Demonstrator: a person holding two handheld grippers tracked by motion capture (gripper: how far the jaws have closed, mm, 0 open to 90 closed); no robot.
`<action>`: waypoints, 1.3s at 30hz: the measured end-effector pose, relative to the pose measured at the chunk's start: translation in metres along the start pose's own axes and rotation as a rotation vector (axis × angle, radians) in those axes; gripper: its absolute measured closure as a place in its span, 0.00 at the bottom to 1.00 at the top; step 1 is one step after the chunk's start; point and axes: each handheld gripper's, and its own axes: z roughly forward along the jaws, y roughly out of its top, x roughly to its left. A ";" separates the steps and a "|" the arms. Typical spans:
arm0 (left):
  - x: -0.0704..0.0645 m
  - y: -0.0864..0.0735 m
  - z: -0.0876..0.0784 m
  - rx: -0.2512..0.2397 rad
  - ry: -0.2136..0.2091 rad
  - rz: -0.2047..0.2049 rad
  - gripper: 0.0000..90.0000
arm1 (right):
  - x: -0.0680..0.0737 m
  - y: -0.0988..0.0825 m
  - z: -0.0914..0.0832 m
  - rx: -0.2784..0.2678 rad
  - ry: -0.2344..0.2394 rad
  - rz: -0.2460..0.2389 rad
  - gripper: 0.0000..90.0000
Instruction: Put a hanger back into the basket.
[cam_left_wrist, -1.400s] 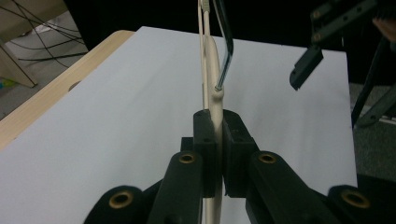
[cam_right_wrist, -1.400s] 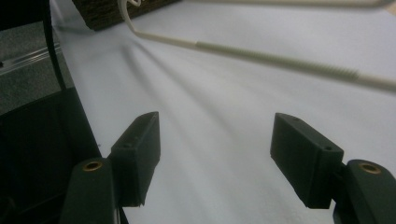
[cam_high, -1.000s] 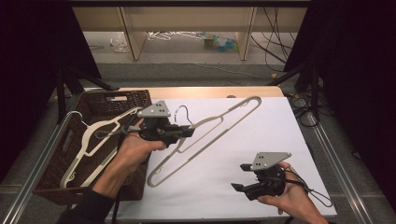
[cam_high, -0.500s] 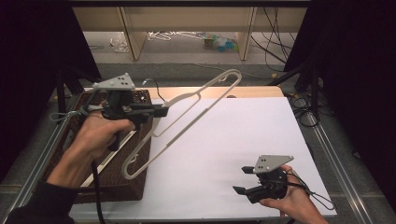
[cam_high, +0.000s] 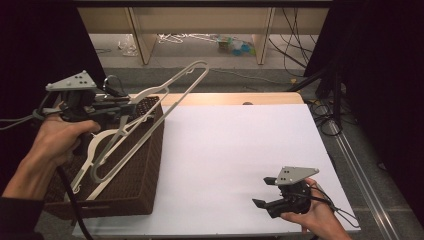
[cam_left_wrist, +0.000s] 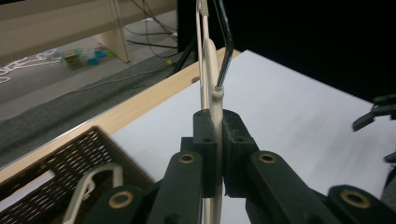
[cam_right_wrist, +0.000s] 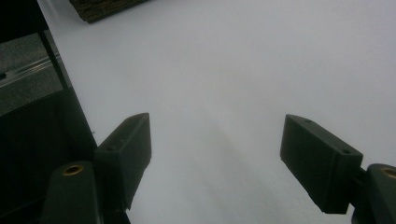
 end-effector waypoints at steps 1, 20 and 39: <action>0.003 -0.002 -0.002 0.003 0.009 0.001 0.95 | 0.000 0.000 0.000 0.000 -0.001 0.002 0.29; 0.067 -0.069 -0.022 0.049 0.167 -0.040 0.95 | -0.002 -0.005 0.002 0.022 -0.001 0.021 0.29; 0.091 -0.116 -0.009 0.166 0.181 -0.055 0.95 | -0.003 -0.006 0.004 0.034 -0.001 0.025 0.29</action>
